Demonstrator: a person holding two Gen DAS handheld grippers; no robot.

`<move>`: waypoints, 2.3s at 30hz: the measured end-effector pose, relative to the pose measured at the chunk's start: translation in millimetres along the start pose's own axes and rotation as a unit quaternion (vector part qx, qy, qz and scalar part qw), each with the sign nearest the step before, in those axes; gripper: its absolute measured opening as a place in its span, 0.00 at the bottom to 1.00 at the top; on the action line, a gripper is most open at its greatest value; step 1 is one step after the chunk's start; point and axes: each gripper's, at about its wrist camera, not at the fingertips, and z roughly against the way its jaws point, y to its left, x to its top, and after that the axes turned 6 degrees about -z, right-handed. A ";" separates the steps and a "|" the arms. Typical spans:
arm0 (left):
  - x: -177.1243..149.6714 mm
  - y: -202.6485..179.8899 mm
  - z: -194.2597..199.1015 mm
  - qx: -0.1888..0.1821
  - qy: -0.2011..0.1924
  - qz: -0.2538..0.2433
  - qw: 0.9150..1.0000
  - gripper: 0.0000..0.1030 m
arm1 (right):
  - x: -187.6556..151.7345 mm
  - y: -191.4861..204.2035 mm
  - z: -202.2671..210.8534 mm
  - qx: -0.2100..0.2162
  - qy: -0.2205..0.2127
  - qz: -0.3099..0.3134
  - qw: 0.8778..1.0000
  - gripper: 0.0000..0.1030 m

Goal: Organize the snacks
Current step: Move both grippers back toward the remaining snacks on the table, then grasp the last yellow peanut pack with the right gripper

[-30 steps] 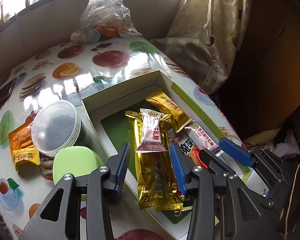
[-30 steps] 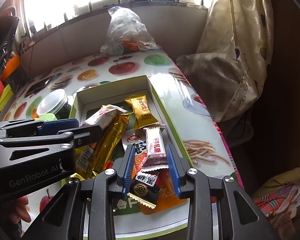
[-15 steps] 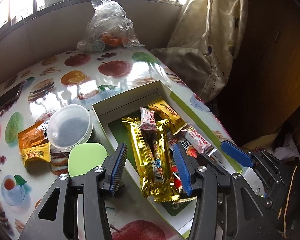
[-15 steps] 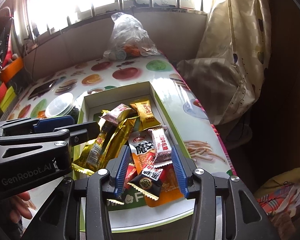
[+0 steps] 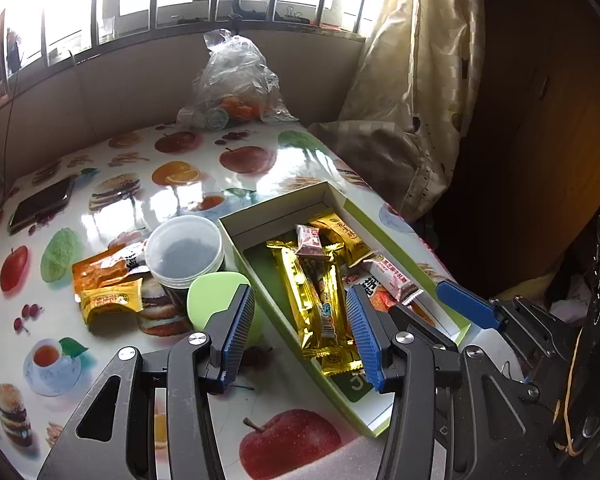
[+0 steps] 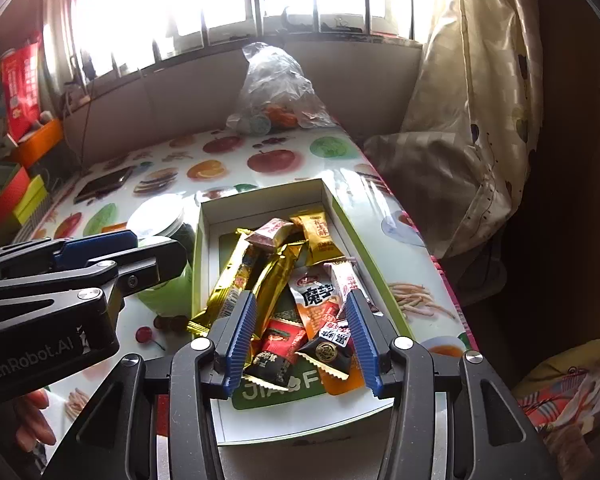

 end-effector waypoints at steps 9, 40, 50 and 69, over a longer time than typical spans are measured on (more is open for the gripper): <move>-13.6 13.4 22.9 0.011 -0.013 0.012 1.000 0.48 | -4.2 19.0 11.7 0.008 -0.007 0.013 1.000 0.45; -78.6 152.5 59.0 0.076 -0.017 0.126 0.989 0.48 | 2.2 138.7 -14.0 0.099 0.011 0.118 0.988 0.46; -101.3 207.7 53.1 0.095 -0.002 0.174 0.980 0.48 | 4.9 207.2 -66.7 0.154 0.069 0.195 0.966 0.46; -125.6 257.4 43.7 0.095 0.018 0.220 0.971 0.48 | 17.5 269.5 -150.6 0.094 0.165 0.377 0.907 0.50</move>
